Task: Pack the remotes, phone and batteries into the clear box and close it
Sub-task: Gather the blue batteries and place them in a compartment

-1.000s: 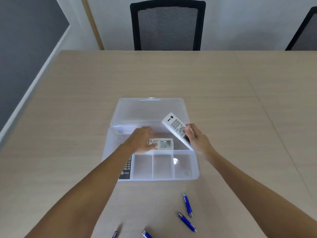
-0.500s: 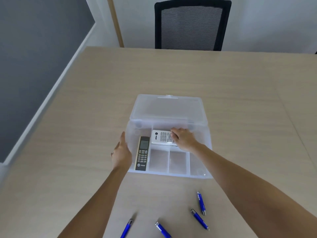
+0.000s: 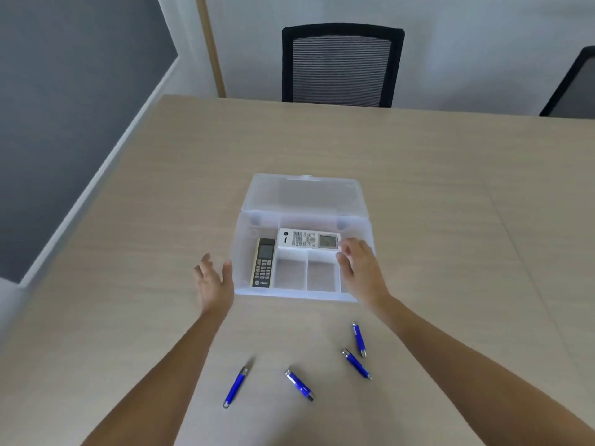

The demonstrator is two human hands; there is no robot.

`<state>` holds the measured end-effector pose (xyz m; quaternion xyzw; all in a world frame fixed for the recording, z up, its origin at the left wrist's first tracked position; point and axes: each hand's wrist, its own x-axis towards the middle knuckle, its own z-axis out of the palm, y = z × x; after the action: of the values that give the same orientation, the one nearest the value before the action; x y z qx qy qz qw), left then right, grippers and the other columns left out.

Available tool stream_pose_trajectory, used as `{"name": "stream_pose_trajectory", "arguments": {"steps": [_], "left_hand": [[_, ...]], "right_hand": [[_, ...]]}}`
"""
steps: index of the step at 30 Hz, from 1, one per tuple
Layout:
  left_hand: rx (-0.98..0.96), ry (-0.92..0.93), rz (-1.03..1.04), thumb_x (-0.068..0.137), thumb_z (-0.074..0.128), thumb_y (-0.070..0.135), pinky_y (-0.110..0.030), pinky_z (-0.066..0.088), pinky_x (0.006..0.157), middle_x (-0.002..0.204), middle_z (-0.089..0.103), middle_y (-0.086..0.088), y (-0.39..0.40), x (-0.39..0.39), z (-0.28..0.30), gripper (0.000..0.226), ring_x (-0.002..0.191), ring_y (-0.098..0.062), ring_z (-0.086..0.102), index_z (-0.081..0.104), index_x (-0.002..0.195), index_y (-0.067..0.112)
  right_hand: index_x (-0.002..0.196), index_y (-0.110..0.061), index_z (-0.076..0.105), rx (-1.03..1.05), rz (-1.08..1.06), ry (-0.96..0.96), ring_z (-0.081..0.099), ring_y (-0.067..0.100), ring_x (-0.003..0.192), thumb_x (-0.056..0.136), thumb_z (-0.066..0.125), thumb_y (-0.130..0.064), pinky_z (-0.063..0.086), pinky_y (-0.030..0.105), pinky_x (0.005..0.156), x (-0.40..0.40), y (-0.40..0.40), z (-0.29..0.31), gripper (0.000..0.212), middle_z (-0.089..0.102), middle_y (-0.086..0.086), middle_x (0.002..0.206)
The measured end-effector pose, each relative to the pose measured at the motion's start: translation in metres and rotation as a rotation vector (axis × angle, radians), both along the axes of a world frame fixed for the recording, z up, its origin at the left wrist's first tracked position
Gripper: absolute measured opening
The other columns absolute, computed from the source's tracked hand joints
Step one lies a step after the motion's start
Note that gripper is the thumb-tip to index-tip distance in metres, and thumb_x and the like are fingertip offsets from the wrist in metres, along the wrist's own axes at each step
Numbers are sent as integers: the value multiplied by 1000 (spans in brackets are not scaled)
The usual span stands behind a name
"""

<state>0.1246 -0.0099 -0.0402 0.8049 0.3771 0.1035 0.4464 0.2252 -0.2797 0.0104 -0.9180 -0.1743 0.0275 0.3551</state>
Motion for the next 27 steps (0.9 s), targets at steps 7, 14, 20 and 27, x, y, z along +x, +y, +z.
{"name": "stream_pose_trajectory", "arguments": {"steps": [7,14,20,27], "left_hand": [[292,465,-591,86,60,51,-30,44,85,110,55,5,-35,-157,-30,38,104,-17,56,53,111,22],[283,329,-736,101,36,24,-33,36,64,83,51,-1,-74,-153,-6,10,70,-23,48,39,95,17],[662,402,-1203,93,49,34,-38,37,96,133,44,-7,-135,-124,-19,43,122,-28,42,41,131,16],[461,516,-933,101,37,36,-39,43,91,126,55,-10,-130,-107,-15,34,113,-29,52,45,122,10]], "right_hand": [[98,-12,50,-108,-304,366,54,26,83,88,58,-23,38,29,69,-103,-75,-55,17,57,6,92],[104,-4,52,-516,-86,428,55,31,104,90,48,-5,43,34,83,-95,-69,-60,15,58,13,110],[56,-21,26,-548,118,493,43,19,74,82,55,-9,25,30,56,-110,-70,-43,41,33,-7,59],[68,-21,48,-575,185,449,43,19,79,85,57,-11,31,23,65,-128,-62,-54,21,31,-11,62]]}}
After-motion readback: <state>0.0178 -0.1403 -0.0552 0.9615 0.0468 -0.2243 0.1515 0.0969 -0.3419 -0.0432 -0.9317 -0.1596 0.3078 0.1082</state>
